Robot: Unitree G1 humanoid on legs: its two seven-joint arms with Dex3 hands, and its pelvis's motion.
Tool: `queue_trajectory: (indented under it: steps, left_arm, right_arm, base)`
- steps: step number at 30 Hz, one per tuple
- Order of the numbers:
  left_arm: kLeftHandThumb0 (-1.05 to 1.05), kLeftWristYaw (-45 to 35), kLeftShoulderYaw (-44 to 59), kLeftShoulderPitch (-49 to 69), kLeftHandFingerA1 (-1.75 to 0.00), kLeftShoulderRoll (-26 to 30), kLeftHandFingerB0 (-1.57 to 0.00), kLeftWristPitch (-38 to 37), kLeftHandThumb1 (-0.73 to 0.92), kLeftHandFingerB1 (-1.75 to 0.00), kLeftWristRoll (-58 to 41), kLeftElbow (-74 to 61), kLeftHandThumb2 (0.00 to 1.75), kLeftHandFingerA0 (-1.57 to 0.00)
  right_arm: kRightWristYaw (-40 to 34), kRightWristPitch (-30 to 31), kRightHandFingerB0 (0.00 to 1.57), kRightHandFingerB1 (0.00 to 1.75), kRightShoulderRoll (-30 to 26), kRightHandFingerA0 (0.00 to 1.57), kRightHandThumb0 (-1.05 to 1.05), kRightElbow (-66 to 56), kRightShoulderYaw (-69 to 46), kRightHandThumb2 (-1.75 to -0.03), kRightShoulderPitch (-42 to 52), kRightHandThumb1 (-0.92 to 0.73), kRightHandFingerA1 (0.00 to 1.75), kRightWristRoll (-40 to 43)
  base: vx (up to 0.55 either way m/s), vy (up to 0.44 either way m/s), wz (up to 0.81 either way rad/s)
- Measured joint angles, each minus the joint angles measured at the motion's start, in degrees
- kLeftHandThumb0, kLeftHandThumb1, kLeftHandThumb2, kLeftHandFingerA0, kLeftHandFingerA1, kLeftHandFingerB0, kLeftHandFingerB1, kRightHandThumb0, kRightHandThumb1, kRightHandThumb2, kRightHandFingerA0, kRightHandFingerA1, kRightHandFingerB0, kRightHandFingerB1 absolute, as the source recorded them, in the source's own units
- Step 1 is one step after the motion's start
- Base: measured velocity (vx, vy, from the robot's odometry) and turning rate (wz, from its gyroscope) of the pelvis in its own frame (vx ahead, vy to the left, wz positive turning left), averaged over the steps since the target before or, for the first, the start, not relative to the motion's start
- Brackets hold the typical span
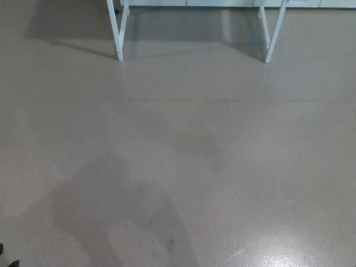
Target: The robot picks up a bottle from a person using its left hand and walk towards the table in frontand put the bottle on the table.
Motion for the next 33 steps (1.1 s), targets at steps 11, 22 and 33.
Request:
queue_trajectory:
  steps: [11,22,33]
  left_arm:
    - [-0.35,-1.18,0.36,0.21,-0.39,0.26,-0.22,-2.51,0.67,-0.31,-0.21,1.45,0.60,-0.34]
    - [-0.47,-1.67,0.62,0.80,-0.43,0.28,-0.17,-3.31,0.52,-0.38,-0.37,1.57,0.72,-0.24]
    - [-0.66,-7.13,1.32,6.81,-0.20,-1.11,0.00,-7.96,0.40,-0.13,-3.27,-7.99,0.80,0.00]
  right_arm:
    - [-0.02,-2.60,0.31,0.47,-0.05,0.57,-0.52,1.15,-0.03,-0.89,0.25,-0.64,0.57,0.18]
    - [0.06,-3.21,0.32,0.47,-0.06,0.59,-0.53,1.64,0.52,-0.89,0.46,-0.64,0.58,0.12]
    - [0.72,-3.62,0.33,0.48,-0.04,0.59,-0.53,1.96,1.45,-0.89,1.05,-0.63,0.58,0.07]
  base:
    - [0.00,0.000,0.00]
    - [0.00,0.000,0.00]
    - [0.00,0.000,0.00]
